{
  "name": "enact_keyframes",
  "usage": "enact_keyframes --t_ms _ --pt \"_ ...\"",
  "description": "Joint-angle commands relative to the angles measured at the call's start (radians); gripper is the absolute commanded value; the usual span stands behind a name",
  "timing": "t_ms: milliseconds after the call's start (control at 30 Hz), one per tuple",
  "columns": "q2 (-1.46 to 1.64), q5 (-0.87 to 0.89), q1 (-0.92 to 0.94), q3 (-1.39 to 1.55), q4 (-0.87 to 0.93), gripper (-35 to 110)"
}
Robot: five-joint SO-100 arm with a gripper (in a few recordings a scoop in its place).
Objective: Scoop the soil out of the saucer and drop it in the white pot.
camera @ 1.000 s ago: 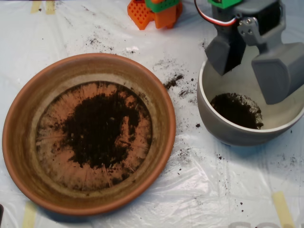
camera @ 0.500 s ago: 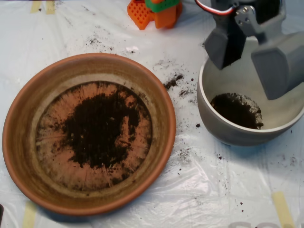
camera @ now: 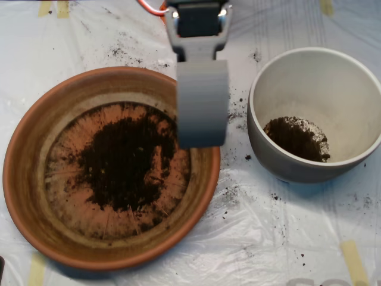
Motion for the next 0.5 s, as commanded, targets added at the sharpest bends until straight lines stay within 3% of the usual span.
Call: enact_keyframes --t_ms 0,233,467 --pt "0.146 -0.018 0.126 0.192 -0.12 41" --pt "0.137 -0.037 0.259 0.494 -0.304 44" --pt "0.041 -0.038 0.345 0.572 -0.368 45"
